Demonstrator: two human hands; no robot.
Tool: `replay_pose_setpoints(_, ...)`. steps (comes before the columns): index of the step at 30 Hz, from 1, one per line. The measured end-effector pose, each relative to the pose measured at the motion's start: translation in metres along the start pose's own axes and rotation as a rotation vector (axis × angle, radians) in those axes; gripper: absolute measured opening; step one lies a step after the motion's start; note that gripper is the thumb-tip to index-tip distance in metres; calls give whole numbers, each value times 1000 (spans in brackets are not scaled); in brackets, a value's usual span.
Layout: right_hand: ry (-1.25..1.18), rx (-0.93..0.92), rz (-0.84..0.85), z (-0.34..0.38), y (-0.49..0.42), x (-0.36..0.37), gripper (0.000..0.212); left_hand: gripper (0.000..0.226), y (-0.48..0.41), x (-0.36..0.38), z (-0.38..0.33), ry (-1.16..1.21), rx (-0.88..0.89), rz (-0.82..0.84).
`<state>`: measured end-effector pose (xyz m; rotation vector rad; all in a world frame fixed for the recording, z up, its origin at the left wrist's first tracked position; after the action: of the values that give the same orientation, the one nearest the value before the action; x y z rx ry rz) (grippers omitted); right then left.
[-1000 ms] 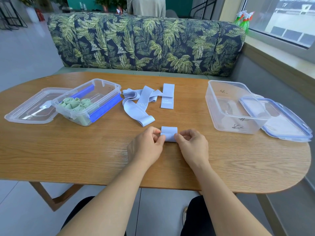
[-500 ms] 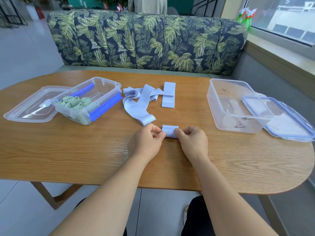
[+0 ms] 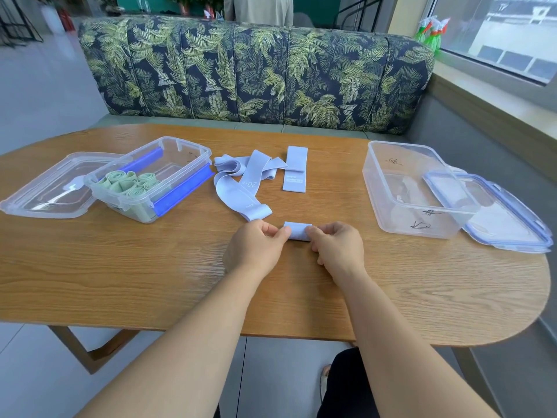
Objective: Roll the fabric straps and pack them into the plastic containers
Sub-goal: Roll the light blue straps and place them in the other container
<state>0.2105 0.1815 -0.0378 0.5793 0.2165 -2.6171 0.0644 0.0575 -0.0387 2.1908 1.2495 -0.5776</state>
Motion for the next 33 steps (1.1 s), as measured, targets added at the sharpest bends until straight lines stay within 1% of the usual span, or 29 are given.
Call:
replay_pose_setpoints(2, -13, 13, 1, 0, -2, -1, 22, 28, 0, 1, -1, 50, 44, 29)
replay_pose_setpoints(6, -29, 42, 3, 0, -4, -1, 24, 45, 2, 4, -10, 34, 163, 75)
replay_pose_setpoints(10, -38, 61, 13, 1, -3, -2, 25, 56, -2, 14, -23, -105, 257, 148)
replay_pose_setpoints(13, -57, 85, 29, 0, -2, -3, 26, 61, -10, 23, -29, -152, 244, 275)
replay_pose_setpoints(15, -71, 95, 34, 0, -2, -3, 28, 58, -14, 27, -31, -197, 211, 345)
replay_pose_setpoints(17, -81, 100, 39, 1, -2, -3, 27, 45, -17, 29, -34, -216, 196, 391)
replay_pose_setpoints(19, -92, 105, 42, 1, -2, -3, 26, 30, -18, 28, -38, -210, 199, 408)
replay_pose_setpoints(21, -95, 109, 42, 1, -1, -3, 26, 23, -19, 27, -39, -223, 205, 406)
replay_pose_setpoints(23, -95, 100, 43, 3, 0, -4, 25, 22, -18, 25, -40, -209, 202, 403)
replay_pose_setpoints(26, -107, 98, 50, 5, 3, -5, 27, 23, -13, 26, -39, -115, 183, 436)
replay_pose_setpoints(30, -88, 43, 112, 12, 9, -2, 38, 23, -5, 20, -36, 7, 171, 461)
replay_pose_setpoints(33, -305, 49, 210, 25, 16, -1, 30, 21, 6, 7, -41, 84, 191, 476)
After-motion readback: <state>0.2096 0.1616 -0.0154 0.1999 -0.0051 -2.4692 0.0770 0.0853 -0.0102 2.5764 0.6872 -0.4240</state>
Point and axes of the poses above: each hand's wrist, its own y-axis away from the middle knuckle, its own x-axis out of the palm, z = x × y, the point moved 8 cm from there along -y, towards the middle knuckle, and after that the axes turned 12 degrees about -x, right-handed, at the moved point
